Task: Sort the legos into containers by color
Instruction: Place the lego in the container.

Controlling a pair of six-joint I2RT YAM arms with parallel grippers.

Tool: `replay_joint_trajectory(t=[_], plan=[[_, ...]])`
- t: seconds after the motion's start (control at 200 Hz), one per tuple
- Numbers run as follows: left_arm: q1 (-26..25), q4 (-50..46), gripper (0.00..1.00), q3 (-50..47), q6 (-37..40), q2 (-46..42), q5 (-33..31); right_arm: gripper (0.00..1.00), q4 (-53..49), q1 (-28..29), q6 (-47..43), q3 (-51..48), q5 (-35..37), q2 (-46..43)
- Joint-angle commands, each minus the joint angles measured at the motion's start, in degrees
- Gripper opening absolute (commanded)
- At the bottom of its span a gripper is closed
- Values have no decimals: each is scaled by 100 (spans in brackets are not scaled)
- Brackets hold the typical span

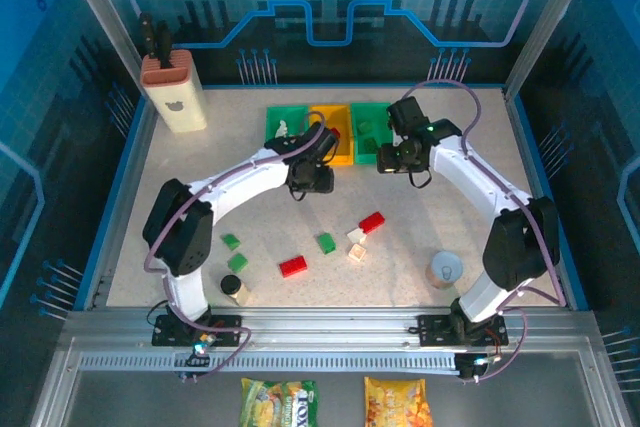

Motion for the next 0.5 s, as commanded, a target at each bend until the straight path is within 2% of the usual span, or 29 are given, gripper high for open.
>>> replay_joint_trajectory(t=[0.0, 0.18, 0.495], plan=[[183, -309, 46, 615, 398, 355, 68, 54, -171, 32, -41, -111, 122, -260], [455, -259, 45, 1369, 512, 841, 361, 54, -250, 7, -37, -242, 212, -497], [643, -95, 45, 2351, 760, 1664, 573, 53, -369, -35, -20, -391, 302, -839]])
